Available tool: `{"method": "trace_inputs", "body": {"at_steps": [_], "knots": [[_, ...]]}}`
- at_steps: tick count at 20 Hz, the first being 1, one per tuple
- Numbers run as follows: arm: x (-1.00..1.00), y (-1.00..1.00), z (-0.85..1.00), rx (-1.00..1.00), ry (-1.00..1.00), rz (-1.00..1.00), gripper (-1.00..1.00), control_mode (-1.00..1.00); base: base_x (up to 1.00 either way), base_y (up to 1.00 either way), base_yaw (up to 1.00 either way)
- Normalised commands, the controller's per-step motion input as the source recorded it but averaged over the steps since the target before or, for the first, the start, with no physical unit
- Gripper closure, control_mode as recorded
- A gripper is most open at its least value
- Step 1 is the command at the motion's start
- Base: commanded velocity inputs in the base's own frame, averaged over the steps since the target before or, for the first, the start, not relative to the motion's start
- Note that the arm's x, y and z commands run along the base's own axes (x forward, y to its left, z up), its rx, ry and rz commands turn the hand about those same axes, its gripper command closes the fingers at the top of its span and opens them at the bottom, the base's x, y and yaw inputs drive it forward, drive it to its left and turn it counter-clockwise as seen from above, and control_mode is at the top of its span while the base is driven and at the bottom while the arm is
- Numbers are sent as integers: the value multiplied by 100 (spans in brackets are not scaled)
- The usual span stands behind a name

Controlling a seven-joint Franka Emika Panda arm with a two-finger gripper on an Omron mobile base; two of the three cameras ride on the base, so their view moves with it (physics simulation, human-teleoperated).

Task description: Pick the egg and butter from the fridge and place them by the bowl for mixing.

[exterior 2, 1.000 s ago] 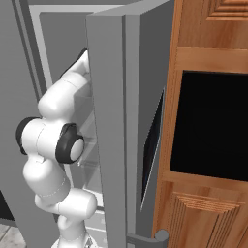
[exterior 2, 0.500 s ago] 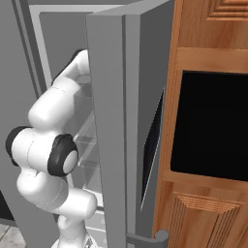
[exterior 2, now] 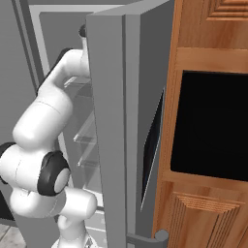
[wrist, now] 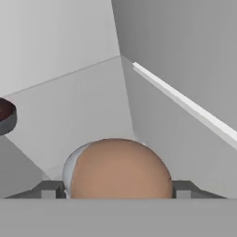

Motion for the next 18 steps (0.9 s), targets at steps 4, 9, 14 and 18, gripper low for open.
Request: {"method": "trace_inputs", "body": {"at_steps": [4,9,14,18], "knots": [[-66,14,26,7,-3,0,100,-100,0,0,0],[-73,12,13,3,-8,1,100,-100,0,0,0],[-81,16,0,0,-11,10,100,-100,0,0,0],[-83,18,0,-2,-3,18,100,-100,0,0,0]]}}
